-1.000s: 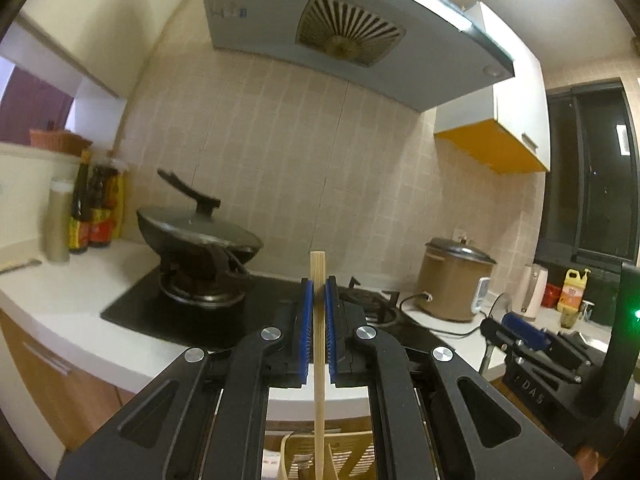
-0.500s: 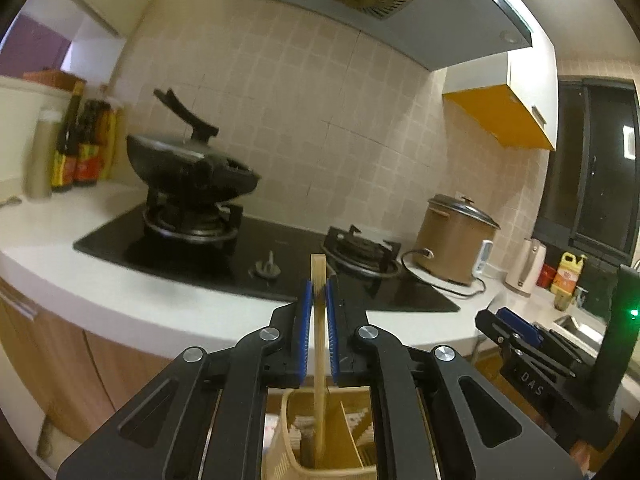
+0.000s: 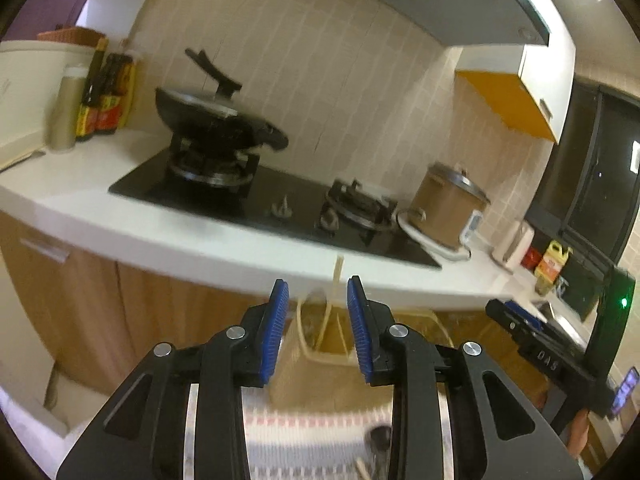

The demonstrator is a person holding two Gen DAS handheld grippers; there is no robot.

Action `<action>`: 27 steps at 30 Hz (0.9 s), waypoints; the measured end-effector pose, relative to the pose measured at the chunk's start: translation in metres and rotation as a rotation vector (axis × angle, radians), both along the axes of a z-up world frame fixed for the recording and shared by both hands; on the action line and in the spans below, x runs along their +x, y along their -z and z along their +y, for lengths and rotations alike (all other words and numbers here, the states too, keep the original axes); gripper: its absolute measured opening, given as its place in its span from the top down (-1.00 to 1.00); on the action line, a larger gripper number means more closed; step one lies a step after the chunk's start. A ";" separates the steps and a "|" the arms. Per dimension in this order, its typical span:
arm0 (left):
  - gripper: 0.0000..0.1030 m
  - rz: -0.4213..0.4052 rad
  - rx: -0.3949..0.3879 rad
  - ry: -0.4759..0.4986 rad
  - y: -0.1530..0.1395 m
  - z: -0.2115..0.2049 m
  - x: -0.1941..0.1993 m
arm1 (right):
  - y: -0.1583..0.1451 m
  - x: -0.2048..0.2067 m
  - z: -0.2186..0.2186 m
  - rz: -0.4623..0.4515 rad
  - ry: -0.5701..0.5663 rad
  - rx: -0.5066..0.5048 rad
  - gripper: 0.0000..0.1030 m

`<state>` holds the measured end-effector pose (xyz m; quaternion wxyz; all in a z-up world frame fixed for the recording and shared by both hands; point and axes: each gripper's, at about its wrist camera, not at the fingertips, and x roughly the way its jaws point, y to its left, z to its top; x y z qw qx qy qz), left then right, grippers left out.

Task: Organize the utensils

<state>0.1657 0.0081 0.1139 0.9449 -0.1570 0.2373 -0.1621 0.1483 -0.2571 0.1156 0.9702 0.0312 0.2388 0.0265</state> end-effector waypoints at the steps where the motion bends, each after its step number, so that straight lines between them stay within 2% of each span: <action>1: 0.45 0.026 0.007 0.008 0.002 0.001 -0.004 | 0.003 -0.004 0.000 0.048 -0.017 0.006 0.03; 7: 0.45 0.269 0.044 0.101 0.044 0.001 -0.023 | 0.045 -0.006 0.002 0.329 -0.100 0.043 0.03; 9: 0.45 0.349 0.059 0.126 0.067 -0.001 -0.028 | 0.059 -0.004 0.006 0.386 -0.112 0.038 0.03; 13: 0.45 0.513 0.115 0.196 0.115 -0.013 -0.030 | 0.098 0.012 0.011 0.556 -0.156 0.076 0.03; 15: 0.45 0.568 0.140 0.212 0.134 -0.019 -0.032 | 0.114 0.018 0.014 0.615 -0.165 0.088 0.03; 20: 0.45 0.631 0.211 0.195 0.167 -0.030 -0.035 | 0.133 0.023 0.015 0.671 -0.171 0.095 0.03; 25: 0.44 0.629 0.258 0.172 0.181 -0.043 -0.038 | 0.139 0.036 0.019 0.698 -0.155 0.033 0.03; 27: 0.43 0.613 0.304 0.163 0.180 -0.049 -0.040 | 0.145 0.041 0.021 0.718 -0.154 0.017 0.03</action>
